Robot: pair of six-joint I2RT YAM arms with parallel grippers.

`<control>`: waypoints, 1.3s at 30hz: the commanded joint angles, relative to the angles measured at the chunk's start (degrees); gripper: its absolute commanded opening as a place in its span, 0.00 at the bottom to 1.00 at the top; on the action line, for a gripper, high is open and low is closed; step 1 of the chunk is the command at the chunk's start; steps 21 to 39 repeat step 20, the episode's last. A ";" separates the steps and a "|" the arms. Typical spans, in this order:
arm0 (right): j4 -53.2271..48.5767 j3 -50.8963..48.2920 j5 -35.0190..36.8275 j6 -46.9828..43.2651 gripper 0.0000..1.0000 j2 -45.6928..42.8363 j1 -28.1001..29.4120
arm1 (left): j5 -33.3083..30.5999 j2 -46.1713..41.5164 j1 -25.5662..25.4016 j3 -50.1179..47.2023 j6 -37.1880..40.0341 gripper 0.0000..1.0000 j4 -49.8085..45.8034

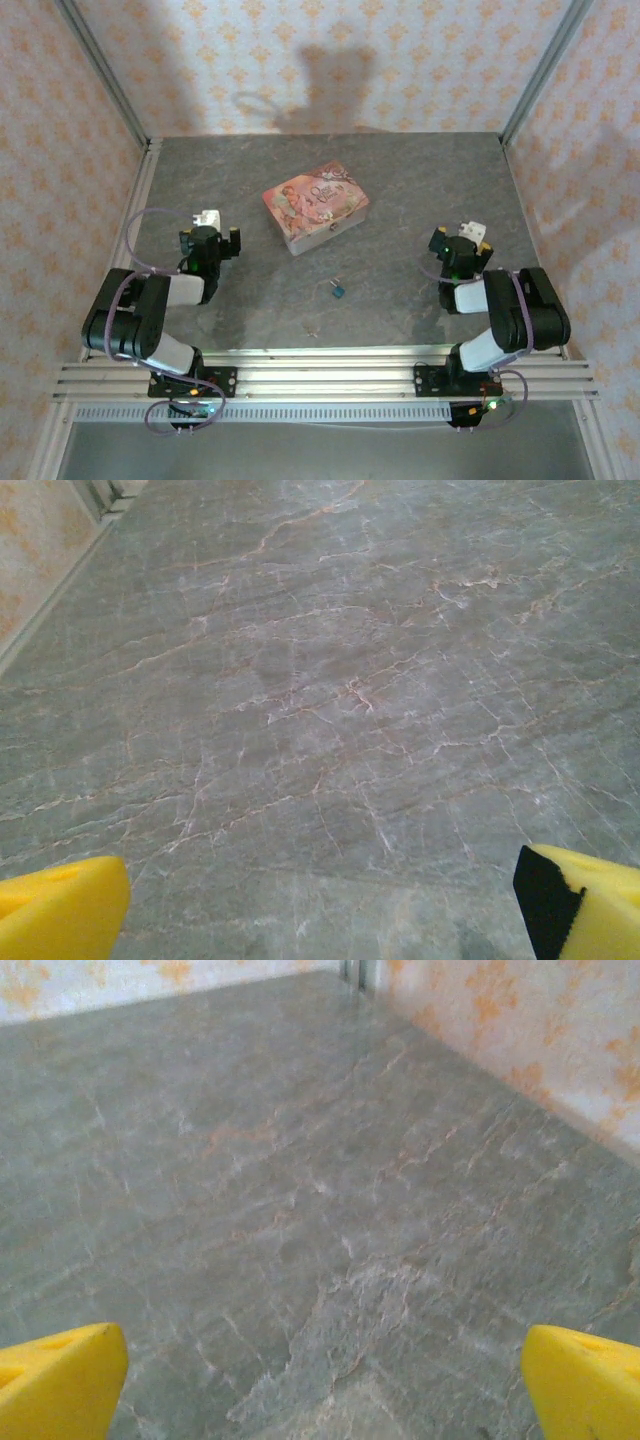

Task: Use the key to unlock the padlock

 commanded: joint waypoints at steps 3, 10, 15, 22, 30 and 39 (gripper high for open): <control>-6.36 7.46 -2.67 0.84 0.99 0.24 -0.22 | 3.25 -0.33 1.43 2.59 -1.77 1.00 1.29; -5.41 7.35 -2.83 -0.27 0.99 0.50 0.33 | 3.11 -0.22 1.35 2.61 -1.71 1.00 1.52; -6.15 7.88 -4.59 -1.33 0.99 0.80 0.64 | 3.11 -0.30 1.35 2.60 -1.71 1.00 1.48; -6.13 7.74 -5.54 -1.46 0.99 0.54 0.54 | 3.11 -0.26 1.35 2.61 -1.69 1.00 1.48; -6.13 7.74 -5.54 -1.46 0.99 0.54 0.54 | 3.11 -0.26 1.35 2.61 -1.69 1.00 1.48; -6.13 7.74 -5.54 -1.46 0.99 0.54 0.54 | 3.11 -0.26 1.35 2.61 -1.69 1.00 1.48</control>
